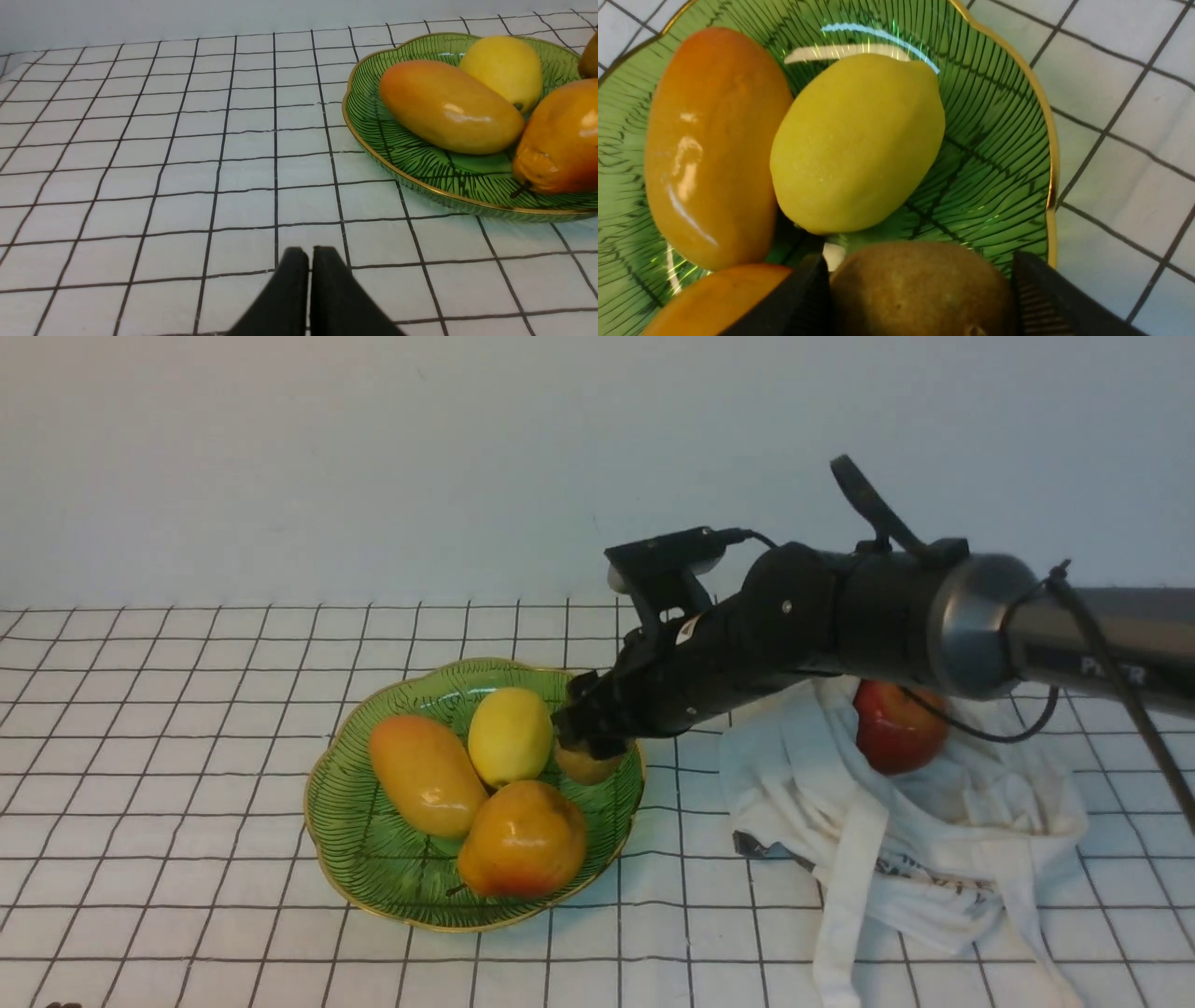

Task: Take the fruit out of the bag on the white checkered tablecloth and place them on the plate.

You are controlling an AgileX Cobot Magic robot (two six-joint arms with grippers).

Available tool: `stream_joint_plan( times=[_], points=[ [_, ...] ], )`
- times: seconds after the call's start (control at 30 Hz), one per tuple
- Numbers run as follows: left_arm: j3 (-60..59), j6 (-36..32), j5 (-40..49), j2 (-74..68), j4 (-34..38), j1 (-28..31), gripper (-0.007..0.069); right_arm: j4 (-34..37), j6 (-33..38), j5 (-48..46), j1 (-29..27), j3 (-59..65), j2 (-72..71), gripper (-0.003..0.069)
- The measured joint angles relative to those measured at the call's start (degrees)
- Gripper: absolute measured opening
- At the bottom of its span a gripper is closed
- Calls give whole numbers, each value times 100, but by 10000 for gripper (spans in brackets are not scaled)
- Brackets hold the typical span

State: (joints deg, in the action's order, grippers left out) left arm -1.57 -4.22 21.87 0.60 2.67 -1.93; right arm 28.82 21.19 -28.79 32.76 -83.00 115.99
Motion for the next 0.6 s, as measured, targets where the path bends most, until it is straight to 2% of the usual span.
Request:
stream_joint_plan(
  times=[0.13, 0.17, 0.23, 0.37, 0.43, 0.47, 0.5, 0.57, 0.6],
  points=[
    [0, 0, 0, 0, 0, 0, -8, -5, -8, -43, 5, -2, 11, 507],
    [0, 0, 0, 0, 0, 0, -8, -11, -32, -68, 5, -7, 11, 568],
    [0, 0, 0, 0, 0, 0, -8, -75, -37, -195, 5, -64, 11, 638],
    [0, 0, 0, 0, 0, 0, -8, -502, -234, -533, 5, -243, -37, 684],
    [0, 0, 0, 0, 0, 0, -8, -915, -669, -929, -6, -361, -187, 663],
    [0, 0, 0, 0, 0, 0, -8, -1134, -934, -1128, -19, -407, -287, 630],
    [0, 0, 0, 0, 0, 0, -8, -1589, -1319, -1380, -43, -468, -572, 557],
    [0, 0, 0, 0, 0, 0, -8, -1974, -1550, -1520, -56, -480, -748, 503],
    [0, 0, 0, 0, 0, 0, -8, -2525, -1987, -1809, -91, -507, -1101, 394]
  ],
)
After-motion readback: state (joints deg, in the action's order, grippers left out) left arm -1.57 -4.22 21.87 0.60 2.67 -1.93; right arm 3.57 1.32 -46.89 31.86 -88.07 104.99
